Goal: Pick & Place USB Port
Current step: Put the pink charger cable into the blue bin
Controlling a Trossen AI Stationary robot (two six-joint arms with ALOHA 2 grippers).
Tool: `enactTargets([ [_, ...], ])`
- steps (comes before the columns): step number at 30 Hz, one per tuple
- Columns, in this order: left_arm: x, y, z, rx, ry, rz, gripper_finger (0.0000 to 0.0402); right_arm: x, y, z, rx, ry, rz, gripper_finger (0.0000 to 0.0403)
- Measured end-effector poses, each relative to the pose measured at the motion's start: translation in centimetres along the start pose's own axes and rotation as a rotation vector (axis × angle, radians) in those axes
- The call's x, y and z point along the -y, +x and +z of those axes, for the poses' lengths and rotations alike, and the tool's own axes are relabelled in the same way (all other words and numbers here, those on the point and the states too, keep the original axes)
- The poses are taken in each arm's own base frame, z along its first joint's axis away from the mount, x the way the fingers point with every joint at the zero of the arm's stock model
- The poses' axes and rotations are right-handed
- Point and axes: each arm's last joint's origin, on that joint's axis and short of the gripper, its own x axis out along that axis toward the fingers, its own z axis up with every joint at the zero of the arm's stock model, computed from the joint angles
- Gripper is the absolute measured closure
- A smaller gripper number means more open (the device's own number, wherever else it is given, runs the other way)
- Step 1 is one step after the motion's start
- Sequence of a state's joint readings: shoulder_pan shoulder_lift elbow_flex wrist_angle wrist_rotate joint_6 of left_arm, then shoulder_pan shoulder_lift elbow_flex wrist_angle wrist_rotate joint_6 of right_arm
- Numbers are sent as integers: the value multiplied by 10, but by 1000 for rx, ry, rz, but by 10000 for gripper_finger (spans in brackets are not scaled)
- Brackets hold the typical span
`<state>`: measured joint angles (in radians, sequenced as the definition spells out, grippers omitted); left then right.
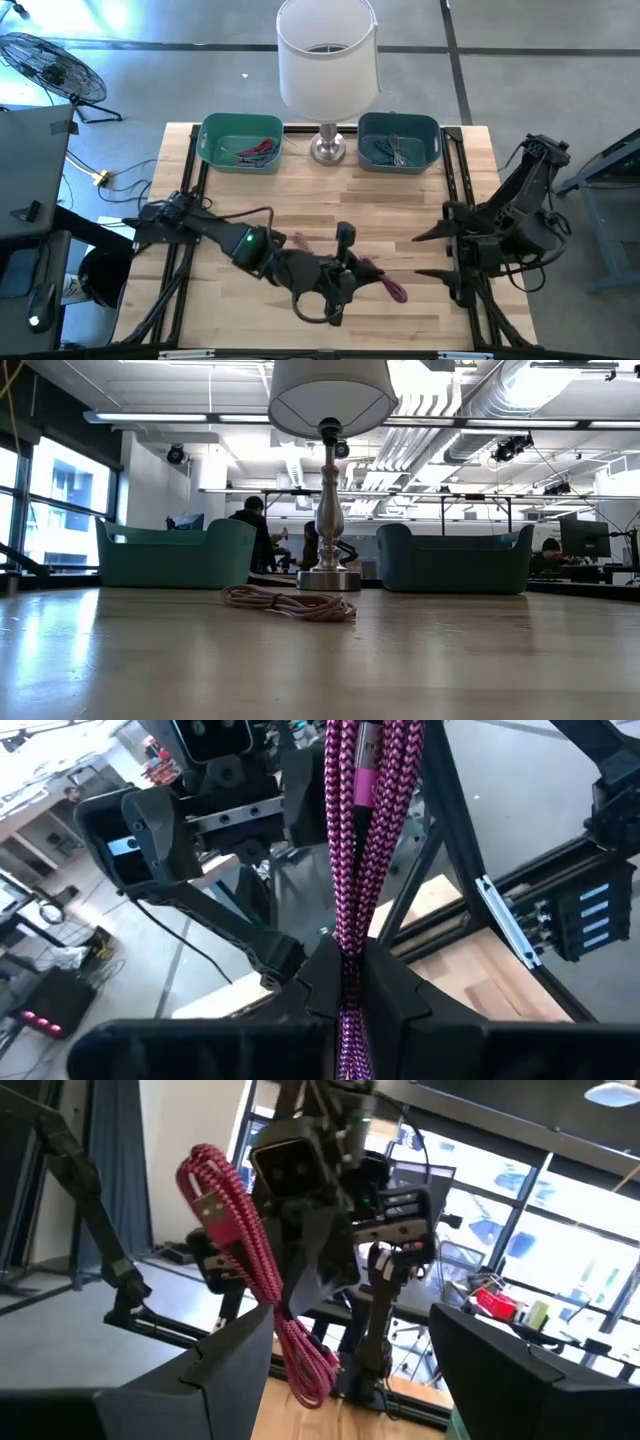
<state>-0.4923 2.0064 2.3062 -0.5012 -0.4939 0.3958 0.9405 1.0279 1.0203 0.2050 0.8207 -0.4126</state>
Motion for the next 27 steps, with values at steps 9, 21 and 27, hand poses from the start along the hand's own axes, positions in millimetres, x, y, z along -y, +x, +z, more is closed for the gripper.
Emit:
enactTargets([
  [9, -18, 12, -4, 55, -2, -33, 389, 0, 3, -3, -5, -16, 37, 142],
  [21, -35, 22, -10, 90, -20, -43, 389, 0, 5, -5, -5, 12, 75, 142],
  [27, -33, 34, -18, 83, -21, -69, 389, 2, 10, -8, -6, 21, 84, 142],
])
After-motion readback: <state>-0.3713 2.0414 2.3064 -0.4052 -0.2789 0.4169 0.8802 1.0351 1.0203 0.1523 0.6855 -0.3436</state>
